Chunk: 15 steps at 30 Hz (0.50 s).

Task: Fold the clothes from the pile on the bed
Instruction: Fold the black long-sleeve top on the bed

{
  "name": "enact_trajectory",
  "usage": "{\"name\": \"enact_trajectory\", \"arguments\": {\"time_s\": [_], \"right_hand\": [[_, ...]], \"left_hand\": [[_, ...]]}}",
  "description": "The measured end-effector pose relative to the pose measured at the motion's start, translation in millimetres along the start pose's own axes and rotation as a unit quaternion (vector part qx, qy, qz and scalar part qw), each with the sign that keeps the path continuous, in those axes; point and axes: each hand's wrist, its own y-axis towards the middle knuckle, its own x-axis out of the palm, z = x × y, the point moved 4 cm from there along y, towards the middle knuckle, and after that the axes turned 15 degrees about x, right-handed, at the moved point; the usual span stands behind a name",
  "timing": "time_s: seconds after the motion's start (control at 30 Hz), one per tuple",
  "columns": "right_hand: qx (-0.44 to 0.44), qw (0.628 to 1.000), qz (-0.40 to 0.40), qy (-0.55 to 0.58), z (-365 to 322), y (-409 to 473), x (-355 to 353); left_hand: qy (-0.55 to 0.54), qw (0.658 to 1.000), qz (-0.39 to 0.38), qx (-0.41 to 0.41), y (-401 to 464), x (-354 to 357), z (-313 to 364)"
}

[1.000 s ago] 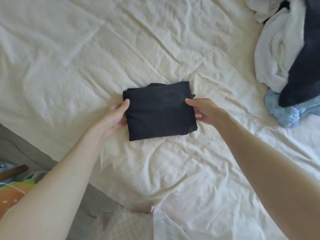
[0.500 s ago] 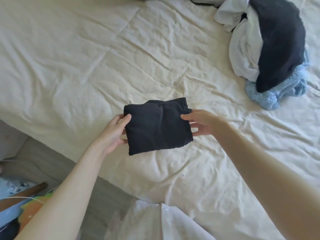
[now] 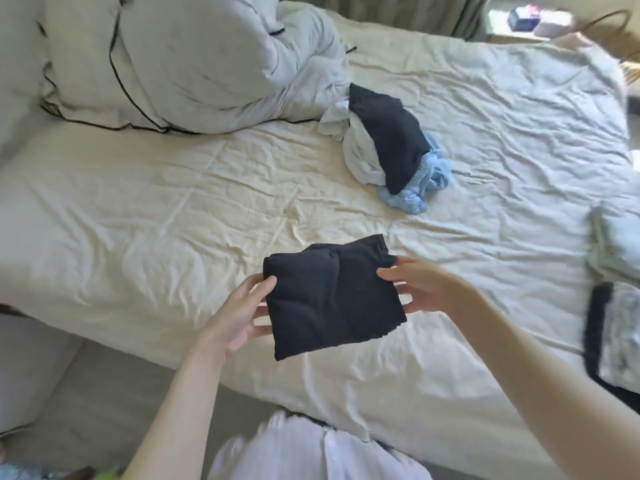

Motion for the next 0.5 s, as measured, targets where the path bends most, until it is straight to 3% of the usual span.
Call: {"name": "enact_trajectory", "arguments": {"time_s": [0.23, 0.5], "right_hand": [[-0.015, 0.993, 0.095, 0.068, 103.4, -121.2, -82.7], [-0.002, 0.958, 0.166, 0.233, 212.3, -167.7, -153.5]], "left_hand": [[0.025, 0.995, -0.090, -0.027, -63.2, 123.5, -4.5], [0.102, 0.968, -0.224, -0.050, -67.3, 244.0, -17.1]]}}
